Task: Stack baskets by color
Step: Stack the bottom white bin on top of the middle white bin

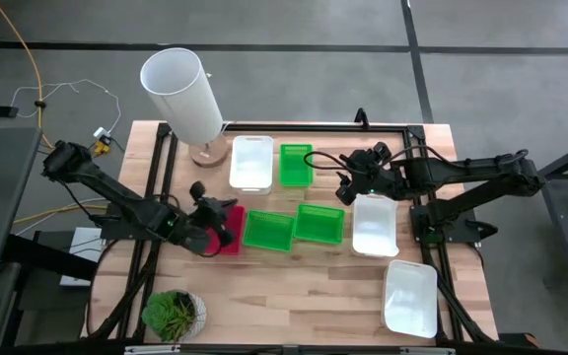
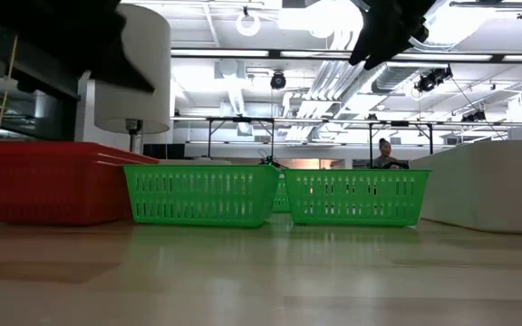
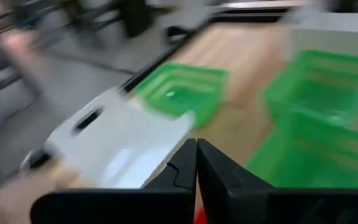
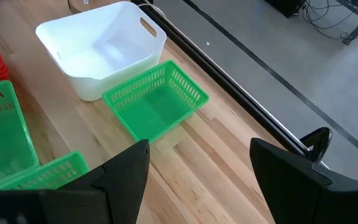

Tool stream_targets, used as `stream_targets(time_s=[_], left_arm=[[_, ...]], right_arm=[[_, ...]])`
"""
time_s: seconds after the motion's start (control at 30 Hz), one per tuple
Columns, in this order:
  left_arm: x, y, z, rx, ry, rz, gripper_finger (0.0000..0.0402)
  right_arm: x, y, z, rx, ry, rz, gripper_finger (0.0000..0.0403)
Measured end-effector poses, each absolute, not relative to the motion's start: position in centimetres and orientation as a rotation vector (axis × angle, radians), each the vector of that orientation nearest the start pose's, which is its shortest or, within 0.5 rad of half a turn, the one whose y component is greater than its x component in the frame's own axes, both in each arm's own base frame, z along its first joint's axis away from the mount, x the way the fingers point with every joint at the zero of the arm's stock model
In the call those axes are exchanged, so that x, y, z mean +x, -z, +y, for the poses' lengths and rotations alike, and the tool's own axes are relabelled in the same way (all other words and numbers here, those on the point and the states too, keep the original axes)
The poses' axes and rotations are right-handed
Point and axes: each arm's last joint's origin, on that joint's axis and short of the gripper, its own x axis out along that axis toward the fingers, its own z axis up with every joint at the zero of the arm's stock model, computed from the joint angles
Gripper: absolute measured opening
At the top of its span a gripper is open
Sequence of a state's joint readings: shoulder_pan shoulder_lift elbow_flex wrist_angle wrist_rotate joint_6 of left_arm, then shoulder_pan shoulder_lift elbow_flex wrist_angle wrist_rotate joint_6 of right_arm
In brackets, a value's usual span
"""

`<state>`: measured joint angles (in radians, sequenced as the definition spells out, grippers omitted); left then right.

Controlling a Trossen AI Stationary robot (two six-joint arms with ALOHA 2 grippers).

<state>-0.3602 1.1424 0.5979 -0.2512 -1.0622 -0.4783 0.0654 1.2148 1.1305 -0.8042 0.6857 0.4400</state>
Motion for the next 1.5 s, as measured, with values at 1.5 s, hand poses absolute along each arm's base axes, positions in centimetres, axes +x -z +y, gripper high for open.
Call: stream_targets(time_s=[1.5], left_arm=[[17.2,-22.3,0.6,-0.059,-0.238,-0.023,0.0000]], right_arm=[[18.2,-23.5,0.8,0.608,0.669,0.811,0.0265]])
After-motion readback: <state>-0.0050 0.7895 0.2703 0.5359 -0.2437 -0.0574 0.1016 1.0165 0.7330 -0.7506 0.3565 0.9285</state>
